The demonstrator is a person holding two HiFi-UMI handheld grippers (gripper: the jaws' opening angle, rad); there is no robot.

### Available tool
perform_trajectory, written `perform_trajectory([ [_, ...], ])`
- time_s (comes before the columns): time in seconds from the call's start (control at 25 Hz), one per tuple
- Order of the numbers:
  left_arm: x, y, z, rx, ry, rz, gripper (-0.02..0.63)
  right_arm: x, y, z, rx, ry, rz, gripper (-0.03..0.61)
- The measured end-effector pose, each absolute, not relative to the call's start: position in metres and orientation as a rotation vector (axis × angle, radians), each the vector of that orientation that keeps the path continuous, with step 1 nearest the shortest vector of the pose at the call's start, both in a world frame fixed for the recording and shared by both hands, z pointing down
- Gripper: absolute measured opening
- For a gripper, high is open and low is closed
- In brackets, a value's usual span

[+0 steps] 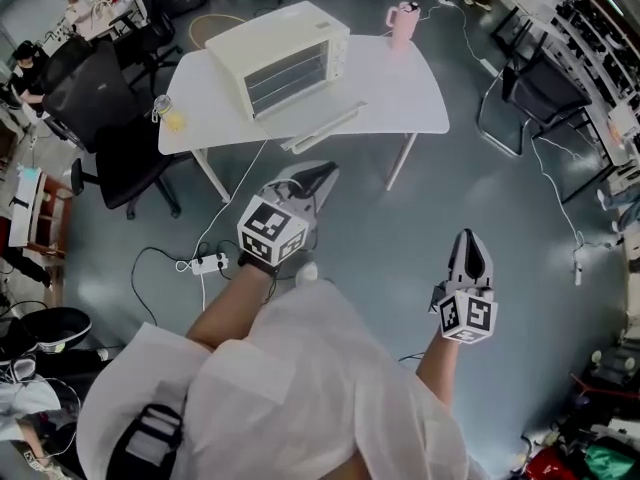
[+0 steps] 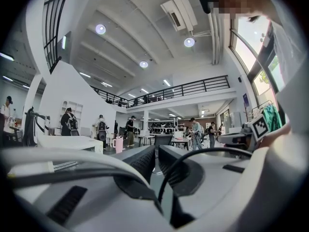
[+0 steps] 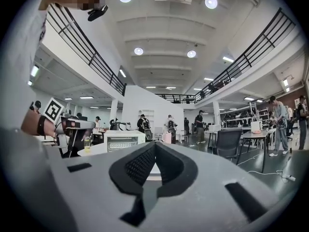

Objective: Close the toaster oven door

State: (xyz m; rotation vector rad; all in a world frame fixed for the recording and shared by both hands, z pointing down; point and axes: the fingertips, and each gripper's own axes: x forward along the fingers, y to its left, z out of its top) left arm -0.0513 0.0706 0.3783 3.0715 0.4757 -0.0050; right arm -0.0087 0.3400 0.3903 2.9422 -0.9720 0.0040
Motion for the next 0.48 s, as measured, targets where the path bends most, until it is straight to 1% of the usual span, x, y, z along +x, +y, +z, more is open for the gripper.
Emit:
perform_trajectory([
  [0.32,-0.005,0.05,0.381,3.067,0.388,-0.042,0.023,0.035,0.322,0.401,2.939,-1.021,0.048,0.005],
  [0.48,0.032,0.029,0.386,3.063,0.328,-0.051,0.023,0.082,0.299,0.4,2.902,-1.075,0.037,0.005],
])
